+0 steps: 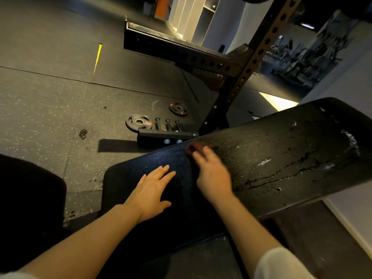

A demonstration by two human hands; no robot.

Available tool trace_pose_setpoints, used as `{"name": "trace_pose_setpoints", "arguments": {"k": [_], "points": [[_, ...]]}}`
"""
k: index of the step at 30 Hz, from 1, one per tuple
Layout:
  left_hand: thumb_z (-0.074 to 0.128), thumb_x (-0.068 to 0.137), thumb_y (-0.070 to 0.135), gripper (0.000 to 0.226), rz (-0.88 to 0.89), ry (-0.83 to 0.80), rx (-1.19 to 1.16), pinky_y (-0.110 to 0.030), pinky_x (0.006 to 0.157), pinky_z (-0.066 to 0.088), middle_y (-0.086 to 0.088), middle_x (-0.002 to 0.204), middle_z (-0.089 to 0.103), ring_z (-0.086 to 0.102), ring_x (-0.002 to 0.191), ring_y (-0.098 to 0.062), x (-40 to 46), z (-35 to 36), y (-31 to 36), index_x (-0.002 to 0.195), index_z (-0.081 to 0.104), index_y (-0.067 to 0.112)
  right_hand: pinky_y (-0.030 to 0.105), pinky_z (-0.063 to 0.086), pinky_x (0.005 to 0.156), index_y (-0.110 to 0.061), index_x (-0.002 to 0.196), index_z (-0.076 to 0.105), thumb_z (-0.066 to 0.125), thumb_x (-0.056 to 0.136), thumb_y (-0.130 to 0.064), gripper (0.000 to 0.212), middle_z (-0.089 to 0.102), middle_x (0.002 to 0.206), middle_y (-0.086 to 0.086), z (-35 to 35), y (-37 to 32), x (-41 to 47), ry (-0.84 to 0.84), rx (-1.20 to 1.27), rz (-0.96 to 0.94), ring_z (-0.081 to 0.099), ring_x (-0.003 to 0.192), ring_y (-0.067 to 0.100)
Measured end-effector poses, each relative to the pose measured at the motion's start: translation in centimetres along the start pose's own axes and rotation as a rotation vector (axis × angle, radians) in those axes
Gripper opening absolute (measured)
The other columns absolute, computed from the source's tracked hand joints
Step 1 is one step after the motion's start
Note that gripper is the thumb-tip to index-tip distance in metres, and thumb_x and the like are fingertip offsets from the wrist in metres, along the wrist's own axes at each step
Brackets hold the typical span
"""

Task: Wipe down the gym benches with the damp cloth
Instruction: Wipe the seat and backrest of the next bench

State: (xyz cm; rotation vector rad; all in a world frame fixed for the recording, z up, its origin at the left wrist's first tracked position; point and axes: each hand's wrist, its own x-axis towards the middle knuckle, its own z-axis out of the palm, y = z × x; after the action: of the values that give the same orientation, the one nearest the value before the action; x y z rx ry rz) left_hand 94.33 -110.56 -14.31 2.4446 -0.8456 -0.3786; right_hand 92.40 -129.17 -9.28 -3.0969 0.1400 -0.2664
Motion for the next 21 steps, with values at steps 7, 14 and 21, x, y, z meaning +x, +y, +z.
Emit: {"name": "trace_pose_setpoints", "arguments": {"k": [7,14,21], "points": [[0.067,0.087,0.038,0.076,0.107,0.004,0.04,-0.03,0.118,0.009,0.009,0.16,0.01,0.002,0.148,-0.011,-0.4,-1.3,2.7,0.15,0.025,0.028,0.033,0.027,0.114,-0.019,0.144,0.043,0.061,0.081,-0.004,0.068,0.026,0.157,0.01,-1.7,2.1,-4.6,0.028,-0.054,-0.084,0.027,0.144,0.029],[0.07,0.084,0.039,0.078,0.186,-0.041,0.075,-0.026,0.114,0.023,0.009,0.156,0.023,0.027,0.141,-0.011,0.4,-0.7,5.8,0.149,0.03,0.027,0.034,0.038,0.108,-0.017,0.136,0.054,0.073,0.069,-0.017,0.069,0.042,0.148,0.015,-1.9,2.3,-6.4,0.074,-0.04,0.07,0.046,0.132,0.03],[0.071,0.082,0.04,0.078,0.239,-0.068,0.121,-0.028,0.111,0.032,0.011,0.151,0.027,0.034,0.135,-0.013,1.5,-1.4,7.6,0.148,0.031,0.03,0.037,0.053,0.089,-0.018,0.118,0.068,0.083,0.05,-0.007,0.071,0.059,0.133,0.013,-5.3,7.5,-6.6,0.129,-0.166,0.055,0.06,0.117,0.031]]}}
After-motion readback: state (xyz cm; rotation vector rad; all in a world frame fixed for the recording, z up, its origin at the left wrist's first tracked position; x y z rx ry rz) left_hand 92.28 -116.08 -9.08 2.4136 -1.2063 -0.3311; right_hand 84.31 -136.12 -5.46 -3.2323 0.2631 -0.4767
